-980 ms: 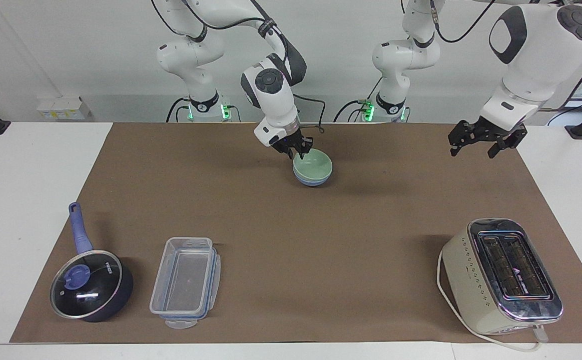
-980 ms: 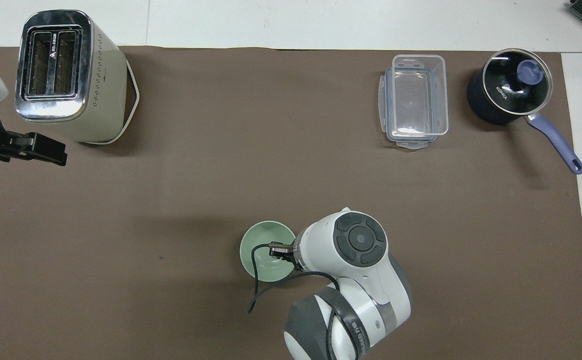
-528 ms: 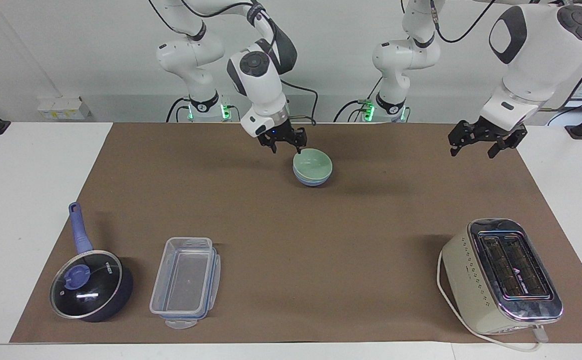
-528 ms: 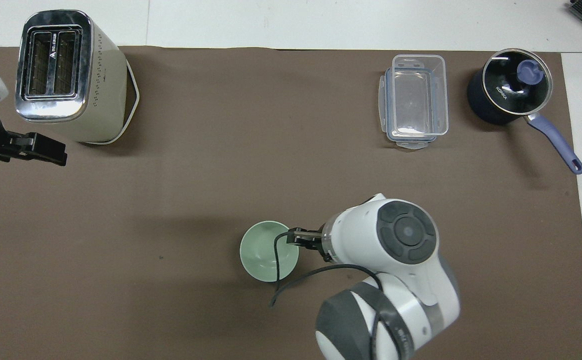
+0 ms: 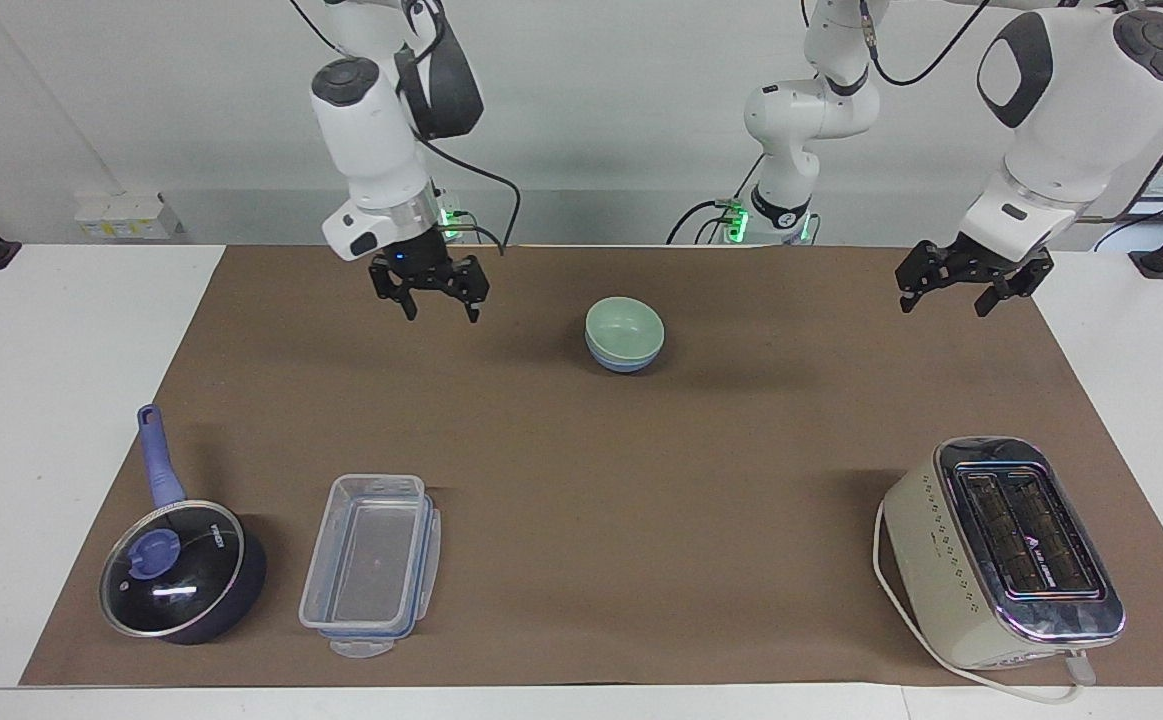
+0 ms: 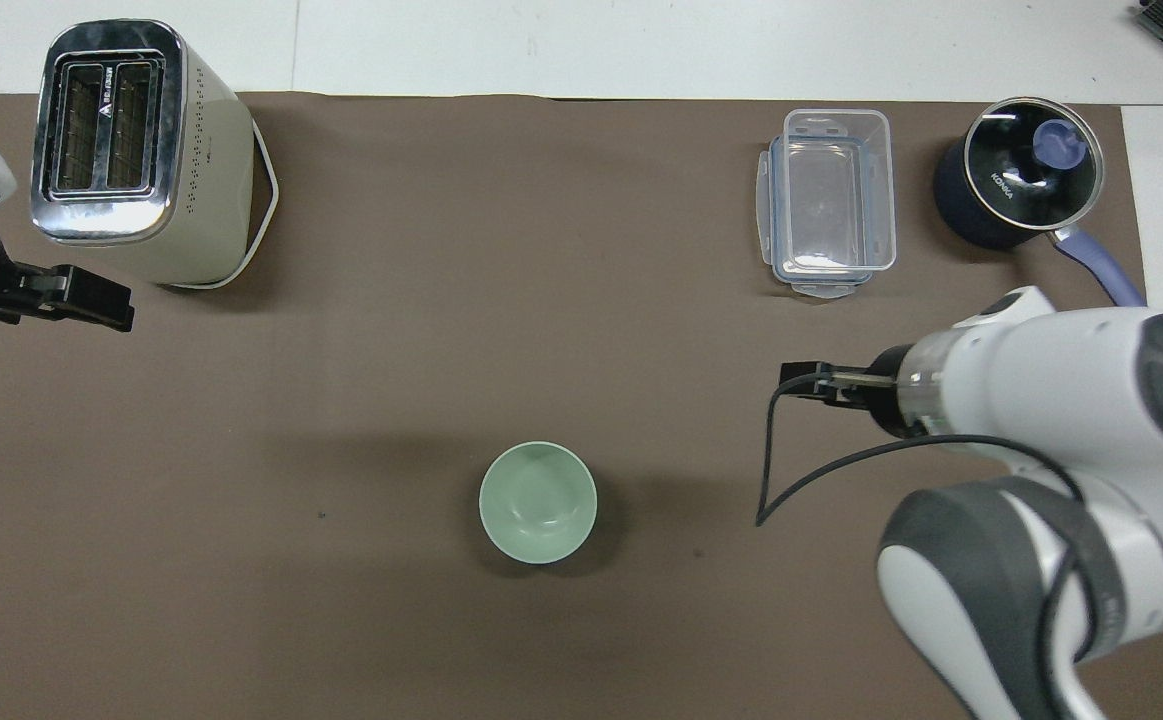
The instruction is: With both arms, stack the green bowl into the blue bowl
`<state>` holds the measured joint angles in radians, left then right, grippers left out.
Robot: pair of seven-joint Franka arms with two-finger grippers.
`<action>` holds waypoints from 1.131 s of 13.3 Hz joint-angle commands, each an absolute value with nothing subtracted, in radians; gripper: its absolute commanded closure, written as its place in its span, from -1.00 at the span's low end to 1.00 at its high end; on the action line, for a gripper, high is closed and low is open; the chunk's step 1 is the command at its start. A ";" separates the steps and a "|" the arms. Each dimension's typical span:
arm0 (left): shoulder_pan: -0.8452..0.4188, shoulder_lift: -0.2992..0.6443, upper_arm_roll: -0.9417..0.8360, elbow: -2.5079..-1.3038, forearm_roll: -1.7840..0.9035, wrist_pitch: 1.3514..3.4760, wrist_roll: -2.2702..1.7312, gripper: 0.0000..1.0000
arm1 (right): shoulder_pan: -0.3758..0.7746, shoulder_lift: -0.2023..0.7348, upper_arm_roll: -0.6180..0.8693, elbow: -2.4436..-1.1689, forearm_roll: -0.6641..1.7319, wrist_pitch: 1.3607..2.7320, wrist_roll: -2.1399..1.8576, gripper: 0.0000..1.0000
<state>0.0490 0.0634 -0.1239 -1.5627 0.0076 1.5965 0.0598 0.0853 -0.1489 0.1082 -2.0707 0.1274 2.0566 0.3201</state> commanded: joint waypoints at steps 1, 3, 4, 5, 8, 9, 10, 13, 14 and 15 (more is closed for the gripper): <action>0.061 0.074 -0.132 -1.545 0.014 1.595 0.060 -1.00 | -0.009 -0.138 0.124 -1.941 0.071 1.945 0.232 -1.00; 0.060 0.074 -0.132 -1.543 0.014 1.595 0.060 -1.00 | -0.038 -0.126 0.124 -1.857 0.028 1.869 0.216 -1.00; 0.061 0.074 -0.132 -1.545 0.014 1.595 0.060 -1.00 | -0.041 -0.114 0.123 -1.806 0.023 1.824 0.216 -1.00; 0.061 0.074 -0.133 -1.543 0.014 1.595 0.060 -1.00 | -0.041 -0.095 0.123 -1.757 0.009 1.778 0.216 -1.00; 0.061 0.074 -0.132 -1.545 0.014 1.595 0.060 -1.00 | -0.066 -0.054 0.124 -1.591 -0.040 1.665 0.209 -1.00; 0.061 0.074 -0.132 -1.545 0.014 1.595 0.060 -1.00 | -0.071 -0.031 0.124 -1.547 -0.041 1.613 0.184 -1.00; 0.061 0.074 -0.133 -1.545 0.014 1.595 0.058 -1.00 | -0.072 -0.012 0.123 -1.511 -0.044 1.567 0.157 -1.00; 0.061 0.074 -0.132 -1.543 0.014 1.595 0.060 -1.00 | -0.083 0.018 0.124 -1.456 -0.048 1.514 0.138 -1.00; 0.061 0.074 -0.132 -1.543 0.014 1.595 0.060 -1.00 | -0.083 0.017 0.124 -1.456 -0.046 1.514 0.138 -1.00; 0.061 0.074 -0.132 -1.543 0.014 1.595 0.060 -1.00 | -0.081 0.015 0.126 -1.457 -0.041 1.519 0.138 -1.00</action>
